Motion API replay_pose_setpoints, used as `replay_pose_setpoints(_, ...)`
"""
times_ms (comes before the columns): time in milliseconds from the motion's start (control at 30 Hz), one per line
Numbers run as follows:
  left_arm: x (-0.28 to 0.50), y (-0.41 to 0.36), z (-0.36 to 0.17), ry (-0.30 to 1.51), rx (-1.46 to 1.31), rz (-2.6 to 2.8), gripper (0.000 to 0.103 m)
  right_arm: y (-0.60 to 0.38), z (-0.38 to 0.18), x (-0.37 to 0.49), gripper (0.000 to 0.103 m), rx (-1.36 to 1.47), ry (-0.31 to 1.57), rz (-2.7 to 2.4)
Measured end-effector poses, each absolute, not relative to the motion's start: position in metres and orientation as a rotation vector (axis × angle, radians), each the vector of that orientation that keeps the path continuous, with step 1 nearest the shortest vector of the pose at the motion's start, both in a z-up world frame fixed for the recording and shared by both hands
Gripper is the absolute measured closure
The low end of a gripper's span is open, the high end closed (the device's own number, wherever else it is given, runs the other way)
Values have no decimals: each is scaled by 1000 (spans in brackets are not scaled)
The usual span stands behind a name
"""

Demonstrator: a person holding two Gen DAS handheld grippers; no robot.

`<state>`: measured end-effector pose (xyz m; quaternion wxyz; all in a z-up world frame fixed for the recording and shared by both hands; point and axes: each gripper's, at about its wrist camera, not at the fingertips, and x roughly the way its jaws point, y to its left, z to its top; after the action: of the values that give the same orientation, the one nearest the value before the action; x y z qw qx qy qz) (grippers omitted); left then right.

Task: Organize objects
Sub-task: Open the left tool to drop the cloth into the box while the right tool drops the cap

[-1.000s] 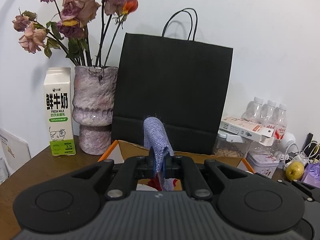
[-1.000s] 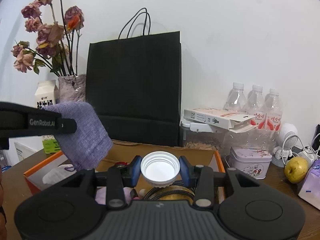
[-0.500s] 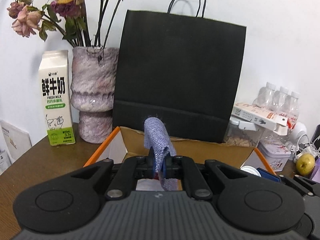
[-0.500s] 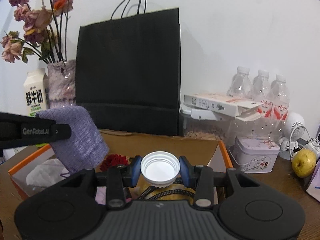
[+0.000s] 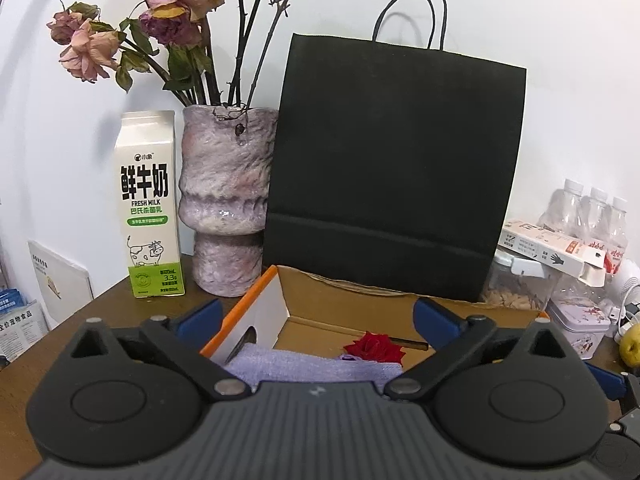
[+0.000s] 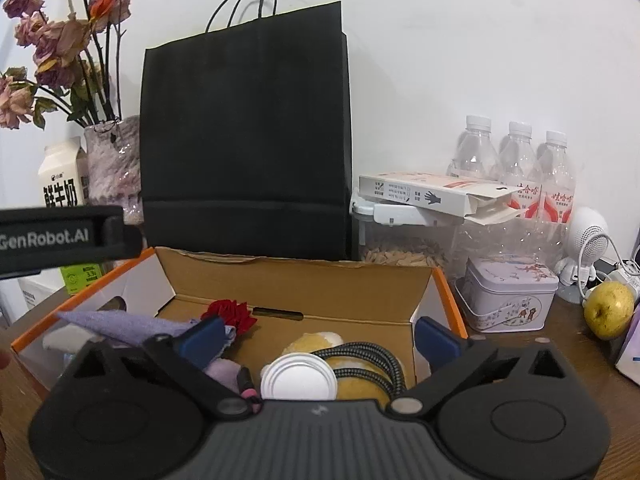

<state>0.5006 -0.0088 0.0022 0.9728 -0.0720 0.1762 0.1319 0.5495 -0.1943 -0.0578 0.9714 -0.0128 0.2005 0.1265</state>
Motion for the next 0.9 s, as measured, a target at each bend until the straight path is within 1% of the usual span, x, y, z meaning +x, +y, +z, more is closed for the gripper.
replay_pose_setpoints(433,495,-11,5,348,-142,263,0,-194,-57,546,2,-25,411,259)
replay_pose_setpoints(900,464,-15,13,325,-133,245,0,-200,-50,521,1,-11,404,282)
